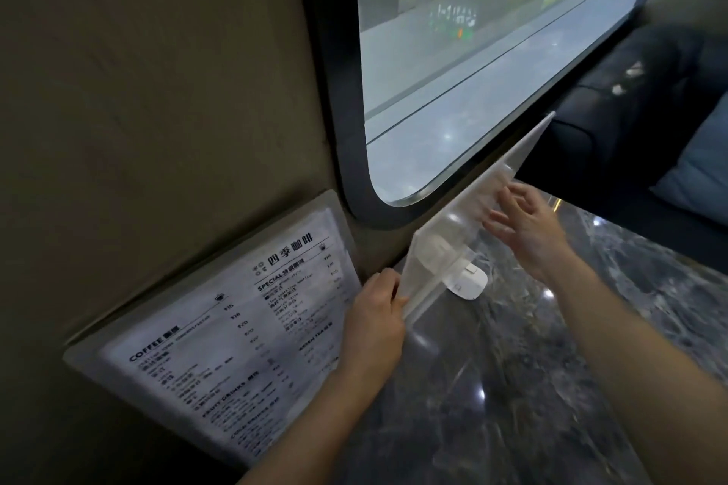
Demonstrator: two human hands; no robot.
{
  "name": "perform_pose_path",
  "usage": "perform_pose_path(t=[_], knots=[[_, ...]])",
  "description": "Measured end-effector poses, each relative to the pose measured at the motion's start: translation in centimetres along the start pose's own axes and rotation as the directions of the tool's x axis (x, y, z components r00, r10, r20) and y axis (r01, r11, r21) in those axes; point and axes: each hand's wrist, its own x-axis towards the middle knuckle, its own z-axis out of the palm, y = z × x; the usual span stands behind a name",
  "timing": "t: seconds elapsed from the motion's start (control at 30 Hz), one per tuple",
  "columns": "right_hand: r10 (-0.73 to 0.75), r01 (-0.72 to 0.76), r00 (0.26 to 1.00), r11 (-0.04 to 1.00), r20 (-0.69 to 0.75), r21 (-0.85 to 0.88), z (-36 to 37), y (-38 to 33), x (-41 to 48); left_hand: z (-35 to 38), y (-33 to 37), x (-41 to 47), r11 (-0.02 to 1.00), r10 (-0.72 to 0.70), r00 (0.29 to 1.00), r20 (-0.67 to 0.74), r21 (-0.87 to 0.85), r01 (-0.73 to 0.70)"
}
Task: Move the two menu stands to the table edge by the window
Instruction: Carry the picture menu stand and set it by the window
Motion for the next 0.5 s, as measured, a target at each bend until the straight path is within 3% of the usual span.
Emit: perform_pose_path(t=[0.1,0.3,0.5], knots=[[0.014,-0.014,1.0,1.0,0.024,-0.006,0.2,0.2,0.5,-1.5,1.6,0.3,0.999,0.027,0.999,-0.034,-0.018,-0.028],[0.017,-0.016,0.999,1.0,0.041,-0.024,1.2,0.7,1.3,-6.1,5.8,1.3,0.979,0.18,0.951,-0.251,-0.05,-0.198],[-0.008,0.008,1.0,1.0,0.015,-0.023,2.5,1.0,2.1,-7.4,6.1,2.2,0.98,0.155,0.951,-0.267,-0.082,-0.182]])
